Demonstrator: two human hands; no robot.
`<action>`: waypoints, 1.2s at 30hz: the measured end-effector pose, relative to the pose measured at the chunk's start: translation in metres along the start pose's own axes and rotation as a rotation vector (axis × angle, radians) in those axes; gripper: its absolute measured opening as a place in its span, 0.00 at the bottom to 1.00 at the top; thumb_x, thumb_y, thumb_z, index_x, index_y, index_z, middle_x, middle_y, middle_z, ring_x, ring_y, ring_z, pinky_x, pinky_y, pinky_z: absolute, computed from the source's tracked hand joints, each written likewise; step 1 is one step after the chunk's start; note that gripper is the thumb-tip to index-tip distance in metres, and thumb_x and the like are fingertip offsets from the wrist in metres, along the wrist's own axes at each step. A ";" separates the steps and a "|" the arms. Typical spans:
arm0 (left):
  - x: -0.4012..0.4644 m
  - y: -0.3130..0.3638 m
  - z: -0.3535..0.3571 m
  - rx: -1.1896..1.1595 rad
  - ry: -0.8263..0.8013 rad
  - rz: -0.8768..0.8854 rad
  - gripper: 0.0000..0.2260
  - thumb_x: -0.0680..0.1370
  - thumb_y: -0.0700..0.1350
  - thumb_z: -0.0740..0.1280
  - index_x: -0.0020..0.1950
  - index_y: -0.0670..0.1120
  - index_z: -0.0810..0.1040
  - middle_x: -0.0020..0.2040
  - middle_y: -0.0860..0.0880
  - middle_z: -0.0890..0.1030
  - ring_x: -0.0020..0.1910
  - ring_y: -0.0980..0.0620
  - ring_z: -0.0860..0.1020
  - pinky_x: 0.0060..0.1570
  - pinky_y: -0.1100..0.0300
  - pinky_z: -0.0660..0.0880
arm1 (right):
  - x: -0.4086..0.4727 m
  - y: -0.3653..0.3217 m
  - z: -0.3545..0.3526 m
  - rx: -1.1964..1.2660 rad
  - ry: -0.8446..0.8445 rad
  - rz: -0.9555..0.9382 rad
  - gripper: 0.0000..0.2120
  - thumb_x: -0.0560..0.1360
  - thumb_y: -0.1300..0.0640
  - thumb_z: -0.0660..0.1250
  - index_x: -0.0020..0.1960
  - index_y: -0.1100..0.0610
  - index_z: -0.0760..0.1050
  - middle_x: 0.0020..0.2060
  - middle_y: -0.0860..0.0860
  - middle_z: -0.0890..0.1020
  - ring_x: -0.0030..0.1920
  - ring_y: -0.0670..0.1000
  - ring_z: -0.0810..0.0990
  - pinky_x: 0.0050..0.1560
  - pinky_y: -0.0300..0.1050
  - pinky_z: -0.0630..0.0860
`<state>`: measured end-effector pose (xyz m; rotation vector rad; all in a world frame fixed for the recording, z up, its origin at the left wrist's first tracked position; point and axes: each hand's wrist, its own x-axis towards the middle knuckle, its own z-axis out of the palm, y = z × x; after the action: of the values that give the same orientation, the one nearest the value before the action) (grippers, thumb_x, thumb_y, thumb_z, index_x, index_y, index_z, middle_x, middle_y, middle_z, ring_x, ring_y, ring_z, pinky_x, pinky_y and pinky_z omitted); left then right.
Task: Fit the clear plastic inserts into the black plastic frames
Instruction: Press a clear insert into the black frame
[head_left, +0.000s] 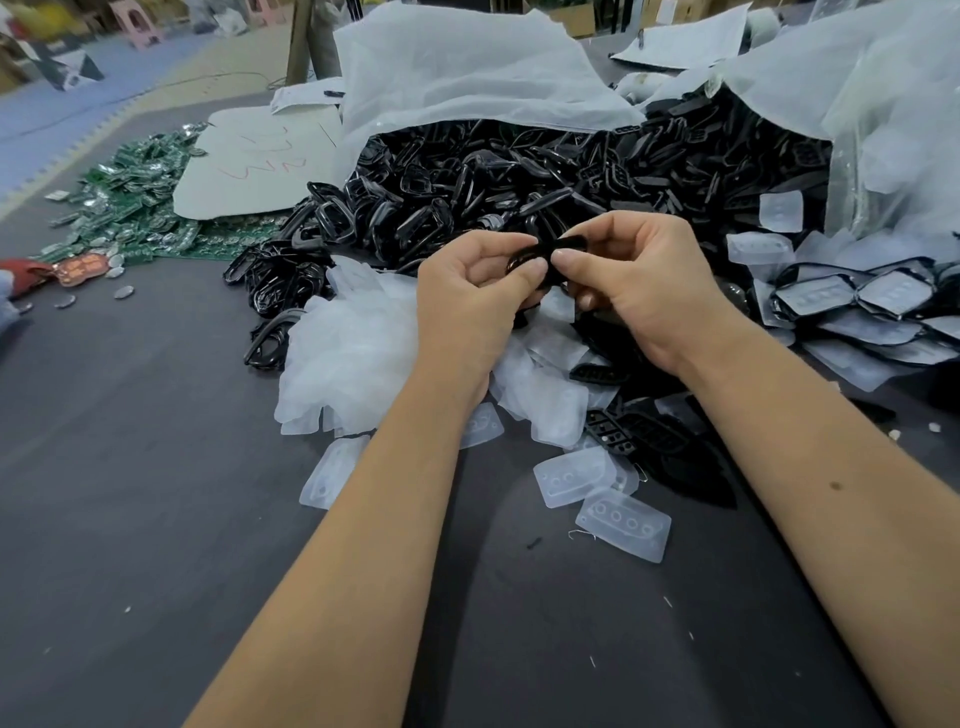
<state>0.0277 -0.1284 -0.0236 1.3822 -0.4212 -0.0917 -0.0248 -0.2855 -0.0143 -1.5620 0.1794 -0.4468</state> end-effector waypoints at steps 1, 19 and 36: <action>0.000 -0.001 0.001 0.017 -0.005 0.012 0.07 0.76 0.32 0.74 0.50 0.42 0.84 0.39 0.45 0.87 0.38 0.50 0.85 0.41 0.59 0.81 | 0.000 0.001 0.000 -0.032 0.004 -0.029 0.05 0.74 0.67 0.77 0.49 0.63 0.83 0.35 0.56 0.84 0.29 0.48 0.78 0.31 0.40 0.76; -0.004 0.008 0.005 0.190 0.324 0.185 0.05 0.79 0.33 0.72 0.49 0.43 0.80 0.40 0.57 0.84 0.30 0.52 0.82 0.36 0.60 0.82 | -0.002 -0.010 -0.009 -0.905 -0.206 -0.218 0.14 0.69 0.43 0.81 0.43 0.51 0.82 0.40 0.43 0.80 0.36 0.41 0.76 0.41 0.36 0.72; -0.006 0.010 0.009 0.264 0.231 0.141 0.03 0.79 0.34 0.71 0.50 0.41 0.79 0.47 0.45 0.83 0.35 0.43 0.85 0.34 0.63 0.79 | -0.004 -0.020 -0.008 0.375 -0.089 0.115 0.18 0.79 0.61 0.61 0.34 0.53 0.83 0.46 0.54 0.87 0.45 0.51 0.82 0.32 0.38 0.71</action>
<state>0.0170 -0.1327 -0.0147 1.5966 -0.3443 0.2453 -0.0348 -0.2903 0.0046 -1.1937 0.1079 -0.2993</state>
